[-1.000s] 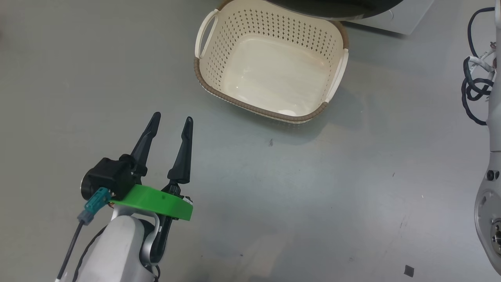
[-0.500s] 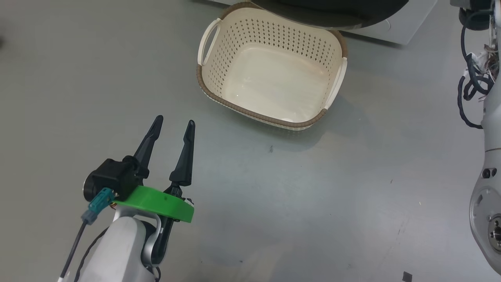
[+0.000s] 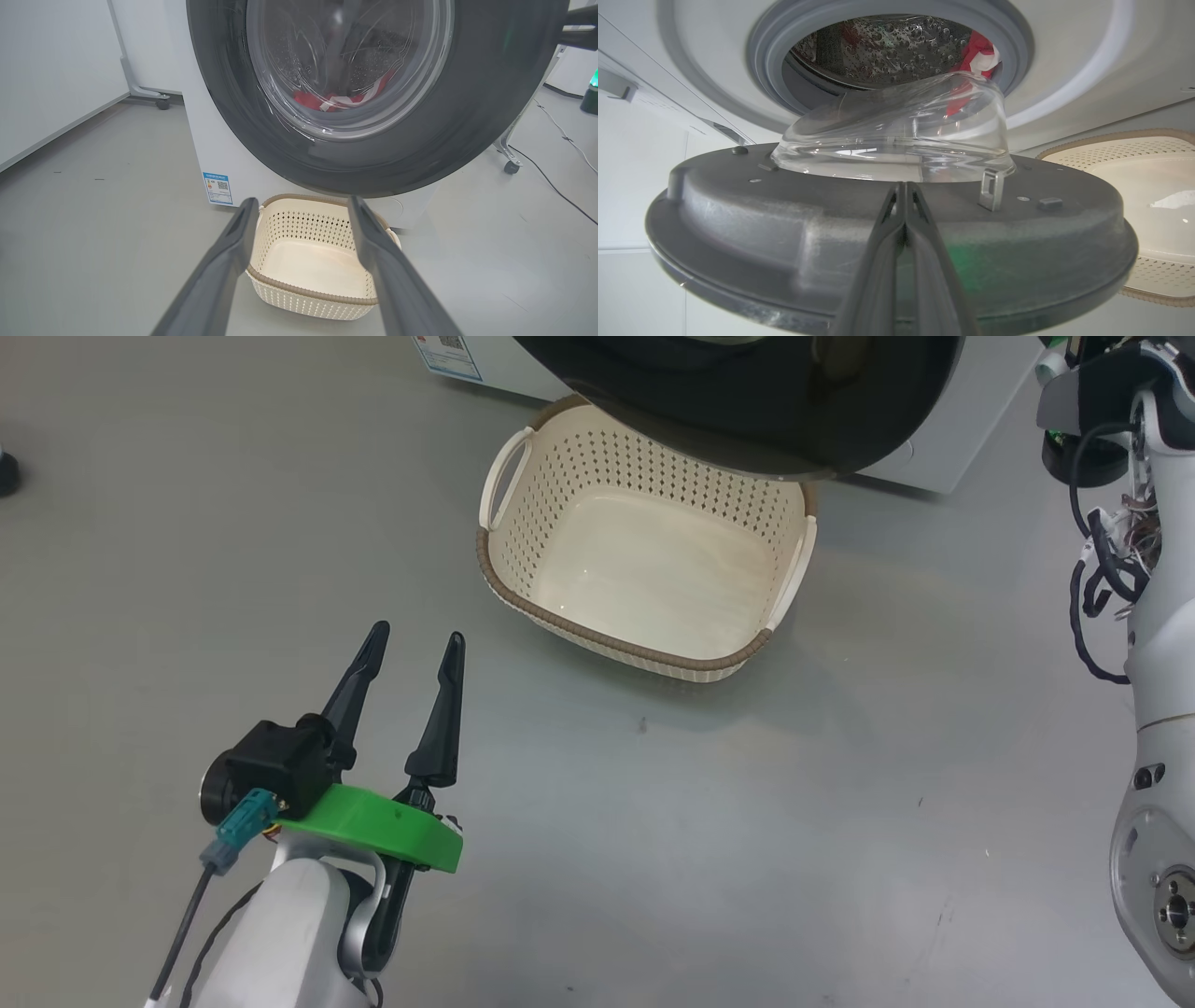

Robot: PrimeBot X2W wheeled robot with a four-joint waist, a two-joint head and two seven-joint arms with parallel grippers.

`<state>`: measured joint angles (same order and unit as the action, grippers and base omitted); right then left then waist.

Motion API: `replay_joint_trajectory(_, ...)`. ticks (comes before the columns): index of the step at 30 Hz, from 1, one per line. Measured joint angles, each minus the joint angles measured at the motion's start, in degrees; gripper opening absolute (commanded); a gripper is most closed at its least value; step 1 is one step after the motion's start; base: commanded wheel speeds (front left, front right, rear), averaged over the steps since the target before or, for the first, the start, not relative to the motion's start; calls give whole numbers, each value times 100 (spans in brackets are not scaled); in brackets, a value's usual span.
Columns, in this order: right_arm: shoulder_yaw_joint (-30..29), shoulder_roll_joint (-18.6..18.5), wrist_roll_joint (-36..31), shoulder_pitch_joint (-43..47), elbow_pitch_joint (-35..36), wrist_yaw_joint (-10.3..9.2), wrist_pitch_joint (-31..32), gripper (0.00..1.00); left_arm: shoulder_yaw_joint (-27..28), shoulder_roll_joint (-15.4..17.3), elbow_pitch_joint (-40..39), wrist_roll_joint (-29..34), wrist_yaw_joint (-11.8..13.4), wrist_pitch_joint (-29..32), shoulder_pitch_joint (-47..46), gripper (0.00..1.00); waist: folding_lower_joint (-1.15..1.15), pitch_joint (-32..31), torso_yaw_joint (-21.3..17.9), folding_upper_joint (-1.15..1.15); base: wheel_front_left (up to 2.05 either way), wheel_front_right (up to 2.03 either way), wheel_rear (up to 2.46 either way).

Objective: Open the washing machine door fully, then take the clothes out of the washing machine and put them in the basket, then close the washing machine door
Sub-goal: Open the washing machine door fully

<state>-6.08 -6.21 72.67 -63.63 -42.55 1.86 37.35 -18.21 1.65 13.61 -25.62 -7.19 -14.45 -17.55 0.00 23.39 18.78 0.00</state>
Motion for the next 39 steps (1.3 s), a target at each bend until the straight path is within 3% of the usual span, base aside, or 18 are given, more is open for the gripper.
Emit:
replay_joint_trajectory(15, -156, 101, 409, 439, -314, -5, 245, 0, -9, 1, 45, 2, 0, 0, 155, 100, 0, -419, 29, 0, 0, 0, 0)
replay_joint_trajectory(22, -271, 123, 599, 461, -353, -111, 252, 0, -26, 2, 35, 35, 0, 0, 211, 100, 0, -498, 105, 0, 0, 0, 0)
replay_joint_trajectory(39, -85, 175, 812, 698, -598, -140, 534, 0, -24, 3, 44, 42, 0, 0, 295, 100, 0, -589, 247, 0, 0, 0, 0)
